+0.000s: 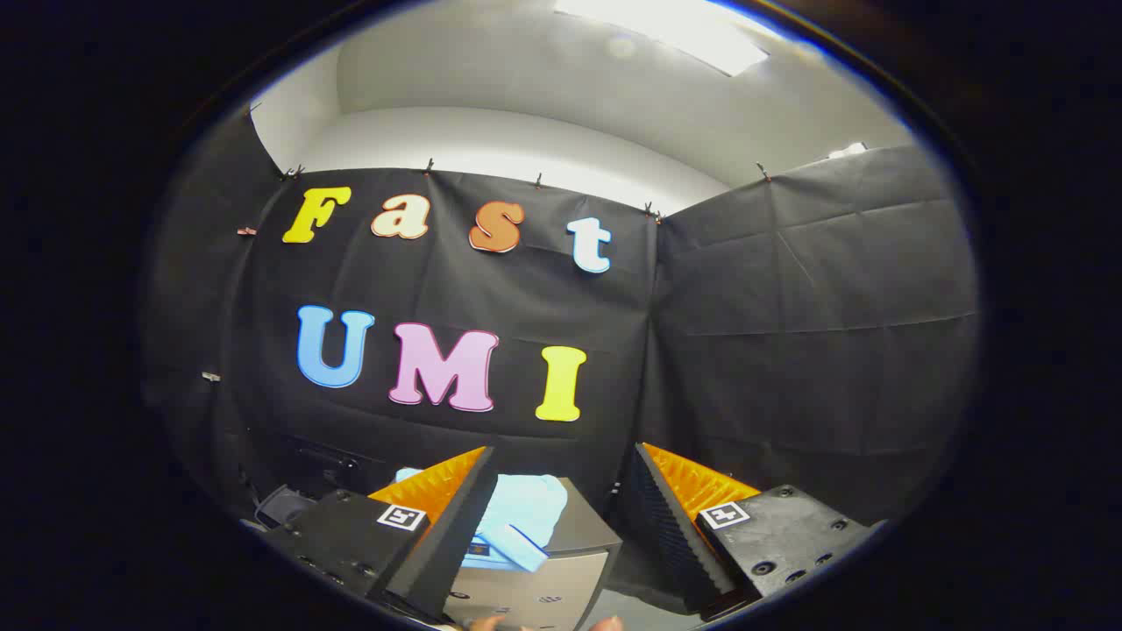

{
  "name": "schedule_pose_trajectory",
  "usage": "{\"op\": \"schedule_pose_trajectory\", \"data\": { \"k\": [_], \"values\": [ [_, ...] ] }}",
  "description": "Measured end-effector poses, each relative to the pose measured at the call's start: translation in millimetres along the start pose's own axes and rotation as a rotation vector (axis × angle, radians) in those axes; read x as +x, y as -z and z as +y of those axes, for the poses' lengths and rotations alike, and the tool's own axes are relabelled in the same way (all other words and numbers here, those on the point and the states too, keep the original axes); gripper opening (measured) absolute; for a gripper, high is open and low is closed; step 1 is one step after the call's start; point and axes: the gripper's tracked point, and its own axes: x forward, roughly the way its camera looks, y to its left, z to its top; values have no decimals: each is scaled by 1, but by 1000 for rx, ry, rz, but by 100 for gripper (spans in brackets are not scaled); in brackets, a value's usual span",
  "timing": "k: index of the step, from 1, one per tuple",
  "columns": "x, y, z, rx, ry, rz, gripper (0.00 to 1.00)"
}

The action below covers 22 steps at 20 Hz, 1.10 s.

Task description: Put the clothes into the washing machine and then close the washing machine lid.

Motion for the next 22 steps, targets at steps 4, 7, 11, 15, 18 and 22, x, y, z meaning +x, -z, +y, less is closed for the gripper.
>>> {"op": "schedule_pose_trajectory", "data": {
  "k": [4,7,11,15,18,22],
  "values": [
    [1,18,5,62,-98,80,98],
    [1,16,9,131,-166,132,98],
    [-10,-1,6,78,-199,101,99],
    [-21,-7,21,98,-243,57,98],
    [-19,5,30,148,-267,86,98],
    [-8,18,36,124,-258,97,98]
  ]
}}
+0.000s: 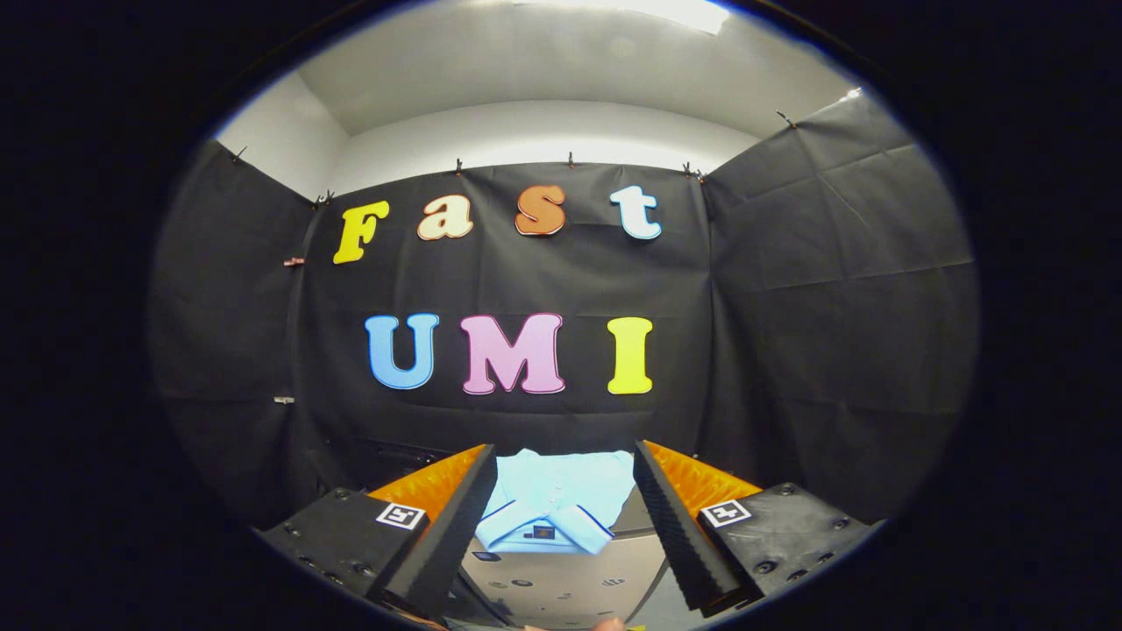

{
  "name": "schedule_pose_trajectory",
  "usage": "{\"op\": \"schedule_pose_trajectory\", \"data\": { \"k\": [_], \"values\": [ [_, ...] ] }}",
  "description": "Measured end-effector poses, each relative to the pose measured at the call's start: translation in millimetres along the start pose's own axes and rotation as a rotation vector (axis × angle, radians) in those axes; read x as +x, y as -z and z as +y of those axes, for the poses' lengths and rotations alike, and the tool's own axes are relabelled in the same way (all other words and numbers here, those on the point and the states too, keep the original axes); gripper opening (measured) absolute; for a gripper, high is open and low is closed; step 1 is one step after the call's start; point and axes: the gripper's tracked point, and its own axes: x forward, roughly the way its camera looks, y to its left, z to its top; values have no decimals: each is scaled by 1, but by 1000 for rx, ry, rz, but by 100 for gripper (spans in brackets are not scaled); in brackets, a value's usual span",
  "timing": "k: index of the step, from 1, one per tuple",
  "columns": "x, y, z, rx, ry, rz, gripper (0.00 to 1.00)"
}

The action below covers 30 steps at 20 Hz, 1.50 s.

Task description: Put the clothes into the washing machine and then close the washing machine lid.

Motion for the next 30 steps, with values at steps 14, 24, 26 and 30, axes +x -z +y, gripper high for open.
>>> {"op": "schedule_pose_trajectory", "data": {
  "k": [14,24,26,30],
  "values": [
    [29,15,4,59,17,49,98],
    [49,34,15,84,-3,104,100],
    [61,40,16,89,-3,116,100],
    [109,59,23,107,-1,171,100]
  ]
}}
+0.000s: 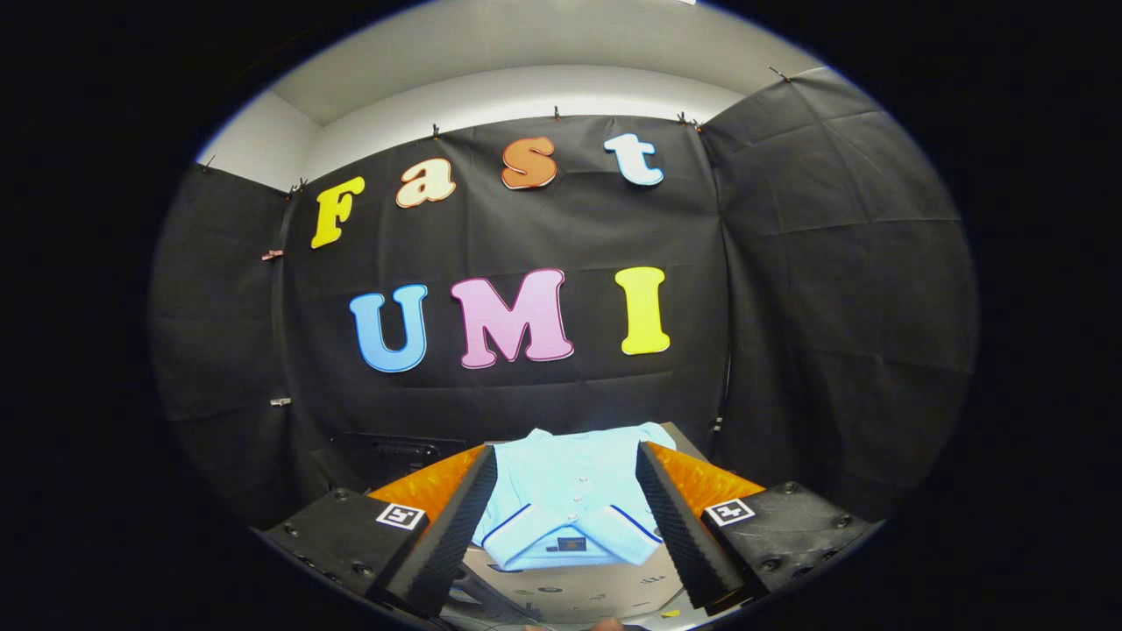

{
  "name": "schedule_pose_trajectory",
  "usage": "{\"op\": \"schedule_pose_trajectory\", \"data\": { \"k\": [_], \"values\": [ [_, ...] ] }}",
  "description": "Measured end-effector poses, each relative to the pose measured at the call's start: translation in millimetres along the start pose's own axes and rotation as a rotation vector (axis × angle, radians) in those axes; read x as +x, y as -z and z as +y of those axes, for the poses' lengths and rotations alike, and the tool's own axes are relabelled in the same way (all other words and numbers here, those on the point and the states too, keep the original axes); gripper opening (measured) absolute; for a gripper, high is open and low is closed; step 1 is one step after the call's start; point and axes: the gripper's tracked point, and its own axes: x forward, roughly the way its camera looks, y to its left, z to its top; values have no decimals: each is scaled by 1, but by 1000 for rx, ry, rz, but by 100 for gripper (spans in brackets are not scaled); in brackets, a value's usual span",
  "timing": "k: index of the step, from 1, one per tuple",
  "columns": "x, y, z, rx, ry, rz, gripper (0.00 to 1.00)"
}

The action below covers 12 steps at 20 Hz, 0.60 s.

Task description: Put the clothes into the washing machine and then close the washing machine lid.

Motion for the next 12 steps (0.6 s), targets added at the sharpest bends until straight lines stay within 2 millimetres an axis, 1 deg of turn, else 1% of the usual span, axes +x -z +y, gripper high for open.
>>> {"op": "schedule_pose_trajectory", "data": {
  "k": [4,10,12],
  "values": [
    [59,29,-6,-64,32,111,100],
    [144,96,-12,-56,38,302,100],
    [173,119,-19,-73,64,364,100]
  ]
}}
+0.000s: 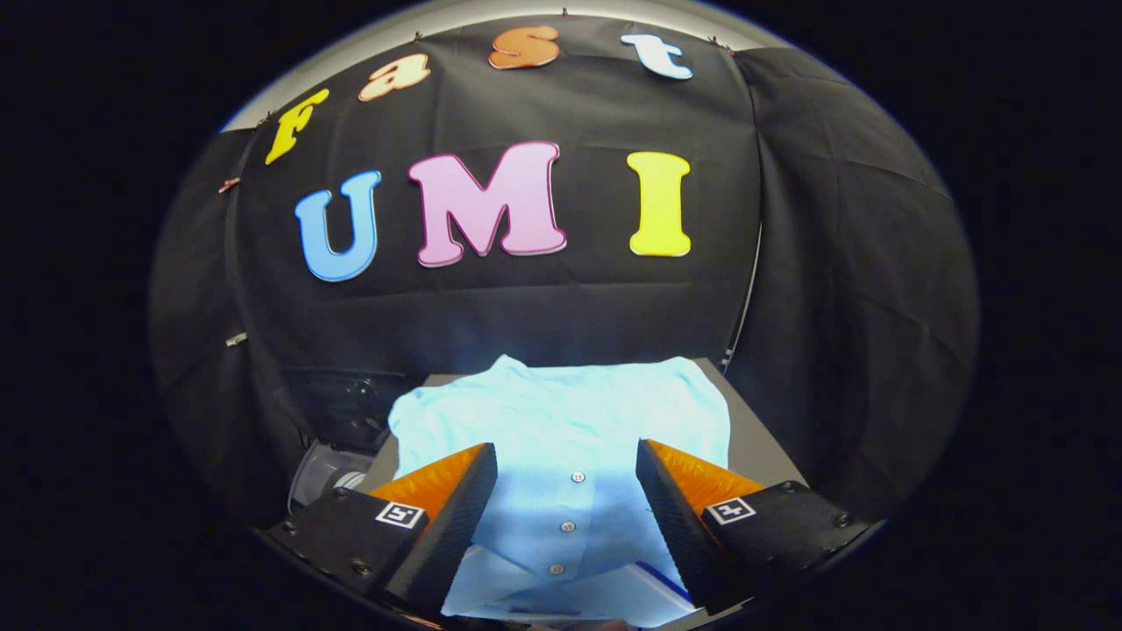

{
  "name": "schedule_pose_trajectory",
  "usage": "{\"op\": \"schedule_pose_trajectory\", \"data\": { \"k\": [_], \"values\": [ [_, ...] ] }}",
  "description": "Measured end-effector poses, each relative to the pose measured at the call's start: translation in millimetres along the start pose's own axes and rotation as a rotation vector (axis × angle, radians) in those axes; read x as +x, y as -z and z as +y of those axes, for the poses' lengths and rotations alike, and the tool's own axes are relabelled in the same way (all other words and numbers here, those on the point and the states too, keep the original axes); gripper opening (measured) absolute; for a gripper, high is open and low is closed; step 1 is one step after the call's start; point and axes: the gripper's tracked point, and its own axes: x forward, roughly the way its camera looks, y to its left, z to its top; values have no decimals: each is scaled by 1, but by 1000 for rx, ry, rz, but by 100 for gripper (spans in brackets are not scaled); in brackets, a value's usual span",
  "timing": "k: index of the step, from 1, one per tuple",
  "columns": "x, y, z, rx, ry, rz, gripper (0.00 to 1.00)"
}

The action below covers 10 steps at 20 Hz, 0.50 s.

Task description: Put the clothes into the washing machine and then close the washing machine lid.

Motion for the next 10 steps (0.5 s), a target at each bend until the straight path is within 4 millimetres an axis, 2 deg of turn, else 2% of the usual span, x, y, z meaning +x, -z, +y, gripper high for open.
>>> {"op": "schedule_pose_trajectory", "data": {
  "k": [3,4,5,8,10],
  "values": [
    [40,26,-4,-18,17,96,100],
    [40,35,-1,-43,9,139,100],
    [40,30,-3,-65,-1,93,100],
    [43,36,4,-65,-33,129,98],
    [45,36,9,-60,-77,137,58]
  ]
}}
